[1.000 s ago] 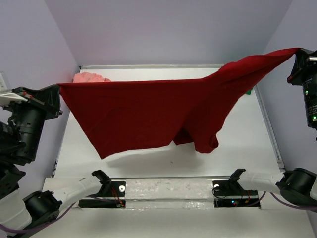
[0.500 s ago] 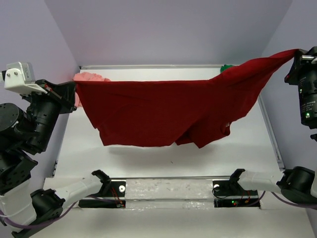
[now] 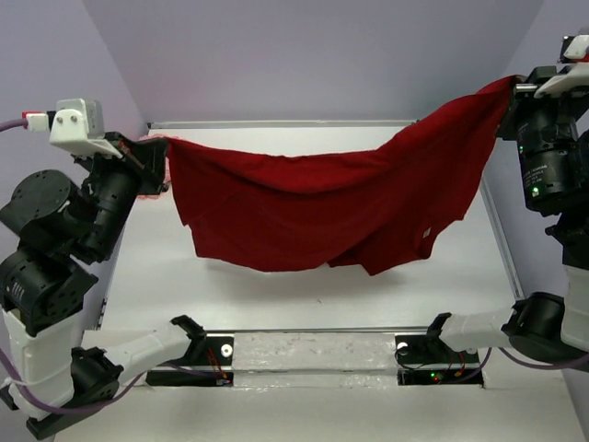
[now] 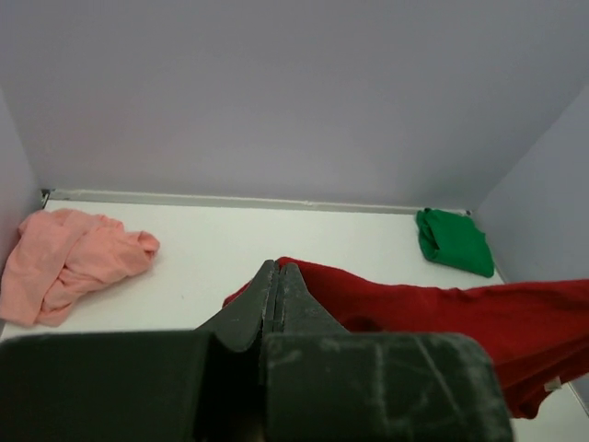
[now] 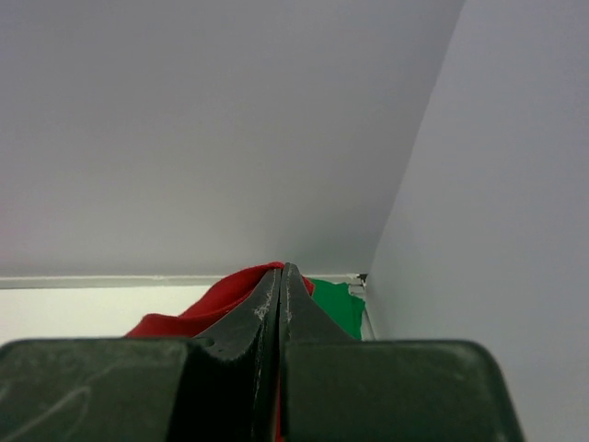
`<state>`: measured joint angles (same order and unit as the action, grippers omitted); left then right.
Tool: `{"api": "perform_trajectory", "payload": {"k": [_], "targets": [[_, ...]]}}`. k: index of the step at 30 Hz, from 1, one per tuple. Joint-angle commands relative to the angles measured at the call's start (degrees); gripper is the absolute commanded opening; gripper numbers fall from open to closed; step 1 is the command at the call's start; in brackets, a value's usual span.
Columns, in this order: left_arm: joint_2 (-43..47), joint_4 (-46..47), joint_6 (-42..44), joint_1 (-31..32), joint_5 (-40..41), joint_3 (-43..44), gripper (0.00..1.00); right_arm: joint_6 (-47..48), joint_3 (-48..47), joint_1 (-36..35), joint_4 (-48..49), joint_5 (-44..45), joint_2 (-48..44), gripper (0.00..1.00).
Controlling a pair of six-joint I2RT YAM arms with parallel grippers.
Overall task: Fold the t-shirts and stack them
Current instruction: Flatten out the tshirt
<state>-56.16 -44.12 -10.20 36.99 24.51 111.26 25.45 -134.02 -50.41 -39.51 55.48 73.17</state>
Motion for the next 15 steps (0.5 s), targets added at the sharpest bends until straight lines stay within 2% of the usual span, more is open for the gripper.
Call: {"api": "perform_trajectory", "payload": {"k": [1,5,11,15], "targets": [[7.73,10.63,3.25,-0.78,-6.40,-0.18,0.00,2.30,-1.78,-0.48,4.51,0.94,-5.04,0.00],[5.64,9.75,4.57,-5.25,-8.51,7.62,0.00,3.19,-1.77,-0.48,7.16,-2.49,-5.33,0.00],[-0.52,10.02,3.69,-6.76,-9.04,17.22,0.00,5.65,-9.33,-0.48,12.07,-9.16,-0.66,0.00],[-1.41,10.19,4.04,-6.94,-8.34,18.46,0.00,7.15,-10.92,-0.48,13.58,-10.92,0.05,0.00]]}}
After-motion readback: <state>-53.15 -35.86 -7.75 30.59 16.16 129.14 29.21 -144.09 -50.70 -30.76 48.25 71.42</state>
